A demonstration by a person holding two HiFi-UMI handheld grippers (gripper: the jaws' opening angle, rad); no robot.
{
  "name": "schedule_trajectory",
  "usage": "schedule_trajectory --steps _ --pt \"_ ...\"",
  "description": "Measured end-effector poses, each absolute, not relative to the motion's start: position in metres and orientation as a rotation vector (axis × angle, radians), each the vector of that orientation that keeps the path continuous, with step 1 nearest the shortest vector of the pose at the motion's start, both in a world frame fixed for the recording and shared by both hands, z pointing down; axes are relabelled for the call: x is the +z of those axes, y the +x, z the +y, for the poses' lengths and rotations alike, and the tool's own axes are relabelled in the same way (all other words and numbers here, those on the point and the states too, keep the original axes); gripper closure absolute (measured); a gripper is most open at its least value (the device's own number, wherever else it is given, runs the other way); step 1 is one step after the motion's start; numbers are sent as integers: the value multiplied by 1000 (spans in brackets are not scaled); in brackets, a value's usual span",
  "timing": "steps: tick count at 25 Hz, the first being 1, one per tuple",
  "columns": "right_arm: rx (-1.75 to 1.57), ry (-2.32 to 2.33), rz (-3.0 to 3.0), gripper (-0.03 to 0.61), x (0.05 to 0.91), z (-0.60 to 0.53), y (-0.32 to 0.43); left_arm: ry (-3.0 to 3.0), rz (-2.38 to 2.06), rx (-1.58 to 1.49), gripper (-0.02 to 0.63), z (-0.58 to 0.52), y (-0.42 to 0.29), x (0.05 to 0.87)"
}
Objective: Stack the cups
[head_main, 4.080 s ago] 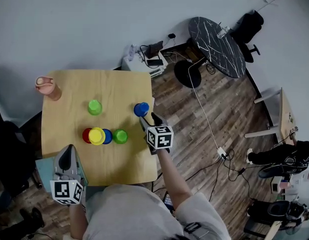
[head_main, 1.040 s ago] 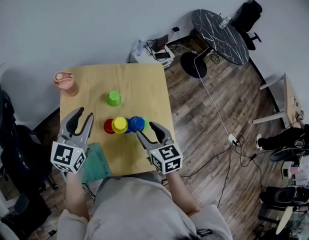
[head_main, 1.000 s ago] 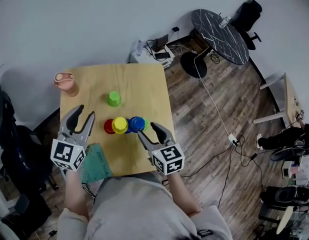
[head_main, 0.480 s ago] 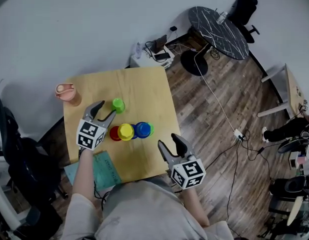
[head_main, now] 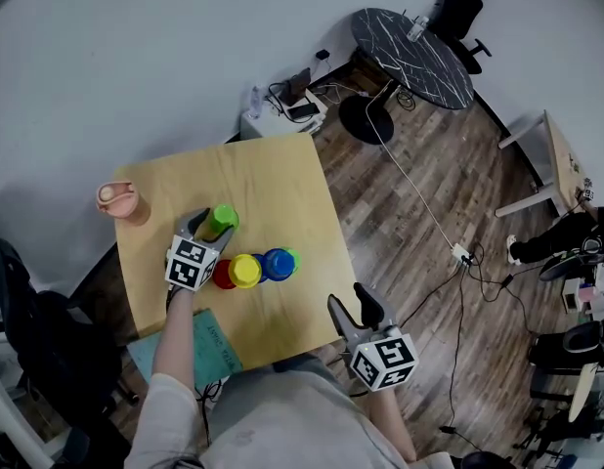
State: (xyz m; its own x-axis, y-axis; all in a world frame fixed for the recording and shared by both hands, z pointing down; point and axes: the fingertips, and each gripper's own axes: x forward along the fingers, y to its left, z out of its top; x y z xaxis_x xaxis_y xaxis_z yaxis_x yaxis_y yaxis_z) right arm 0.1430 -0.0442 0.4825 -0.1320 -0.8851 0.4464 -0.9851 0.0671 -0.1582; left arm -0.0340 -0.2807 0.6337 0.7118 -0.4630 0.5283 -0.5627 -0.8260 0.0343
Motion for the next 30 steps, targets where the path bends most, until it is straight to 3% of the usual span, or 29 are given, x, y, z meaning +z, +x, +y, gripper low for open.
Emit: schedule_trajectory --steps 3,13,19,22,30 --pt "626 1913 -2098 357 482 -42 141 2722 -840 792 351 -283 -35 637" --pt "530 1896 -2211 364 464 -48 109 2831 -864 625 356 -257 -45 566" --pt "436 1911 -2246 479 451 -52 96 2896 -874 488 356 -230 -56 510" --pt "403 1902 -2252 573 449 -55 95 2913 -880 462 357 -209 -58 489" --pt "375 1757 -2377 575 444 -70 93 2865 -935 418 357 -160 -59 454"
